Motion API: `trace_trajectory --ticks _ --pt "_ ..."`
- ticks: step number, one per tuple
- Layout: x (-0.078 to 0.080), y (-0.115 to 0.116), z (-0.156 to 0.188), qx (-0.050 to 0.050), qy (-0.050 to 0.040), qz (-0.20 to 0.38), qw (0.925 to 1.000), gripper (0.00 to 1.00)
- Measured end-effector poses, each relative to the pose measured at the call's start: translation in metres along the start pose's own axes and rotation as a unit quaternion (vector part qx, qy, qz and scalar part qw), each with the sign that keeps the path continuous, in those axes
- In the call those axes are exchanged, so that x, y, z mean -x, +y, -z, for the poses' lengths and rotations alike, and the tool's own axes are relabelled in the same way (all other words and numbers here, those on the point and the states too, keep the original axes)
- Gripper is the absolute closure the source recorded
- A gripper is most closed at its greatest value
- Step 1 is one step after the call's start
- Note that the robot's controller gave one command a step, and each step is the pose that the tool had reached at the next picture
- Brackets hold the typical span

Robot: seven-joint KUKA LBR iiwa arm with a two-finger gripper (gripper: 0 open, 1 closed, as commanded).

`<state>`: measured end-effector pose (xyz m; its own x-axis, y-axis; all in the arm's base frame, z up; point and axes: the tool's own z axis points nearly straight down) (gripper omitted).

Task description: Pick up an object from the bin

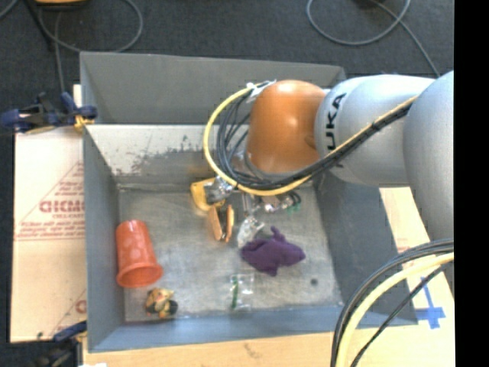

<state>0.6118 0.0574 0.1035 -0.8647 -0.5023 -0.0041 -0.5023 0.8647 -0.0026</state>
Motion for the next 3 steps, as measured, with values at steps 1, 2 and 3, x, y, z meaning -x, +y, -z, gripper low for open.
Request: trace_trajectory --ticks 1,2,3 --pt "-0.0076 -0.0011 -0.0211 -0.002 -0.0055 0.145 0.9894 1.0" --pt "-0.0076 -0.0011 -0.0211 -0.002 -0.0055 0.145 0.9894 1.0" --pt "-0.0082 -0.0007 -0.0194 -0.001 -0.0055 0.145 0.9895 1.0"
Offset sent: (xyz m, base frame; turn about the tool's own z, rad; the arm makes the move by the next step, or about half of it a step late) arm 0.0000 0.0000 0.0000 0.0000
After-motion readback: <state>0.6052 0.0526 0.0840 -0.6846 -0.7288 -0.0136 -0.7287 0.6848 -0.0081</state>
